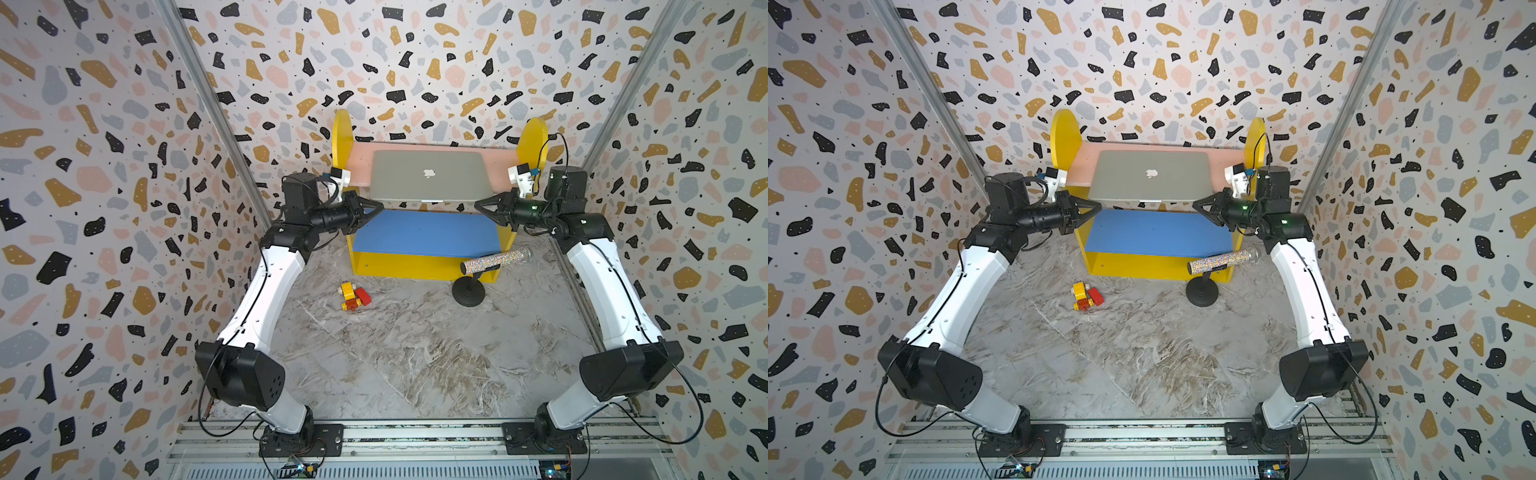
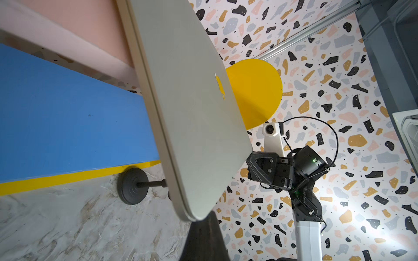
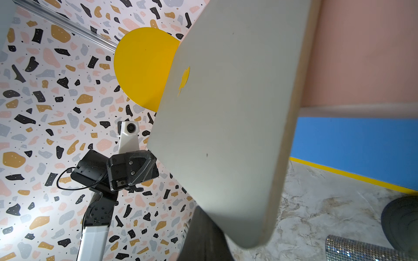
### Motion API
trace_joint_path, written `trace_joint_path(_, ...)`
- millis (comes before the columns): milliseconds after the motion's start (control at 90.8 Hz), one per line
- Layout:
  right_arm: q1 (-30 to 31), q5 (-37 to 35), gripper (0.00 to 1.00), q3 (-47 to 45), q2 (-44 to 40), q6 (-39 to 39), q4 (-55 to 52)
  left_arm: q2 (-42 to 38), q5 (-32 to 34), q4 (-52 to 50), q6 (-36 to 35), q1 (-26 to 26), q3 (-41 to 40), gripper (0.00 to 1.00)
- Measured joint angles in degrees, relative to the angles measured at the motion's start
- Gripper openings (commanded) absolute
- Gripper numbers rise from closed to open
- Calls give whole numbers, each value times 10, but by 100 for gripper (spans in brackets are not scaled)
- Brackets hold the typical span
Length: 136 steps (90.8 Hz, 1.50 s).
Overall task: Close the laptop lid and set it aside
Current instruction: Place the laptop on the shelf.
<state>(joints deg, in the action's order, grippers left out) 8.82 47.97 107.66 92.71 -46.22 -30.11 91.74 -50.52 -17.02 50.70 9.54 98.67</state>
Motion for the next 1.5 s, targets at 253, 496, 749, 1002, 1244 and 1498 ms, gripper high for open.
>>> trace_joint_path(253, 0, 0, 0, 14, 3, 0, 1, 15, 0, -11, -2, 0, 28, 0)
trace_joint_path(496, 0, 0, 0, 14, 7, 0, 1, 38, 0, -23, -2, 0, 57, 0)
trace_joint_path(749, 0, 1, 0, 23, 18, 0, 1, 58, 0, -23, -1, 0, 73, 0)
trace_joint_path(1002, 0, 1, 0, 34, 26, 0, 0, 64, 0, -23, -1, 0, 84, 0)
trace_joint_path(1244, -3, 2, 0, 40, 33, 0, 0, 76, 0, -23, -1, 0, 97, 0)
trace_joint_path(1498, -8, 3, 0, 59, 50, 0, -2, 90, 0, -22, -1, 1, 111, 0)
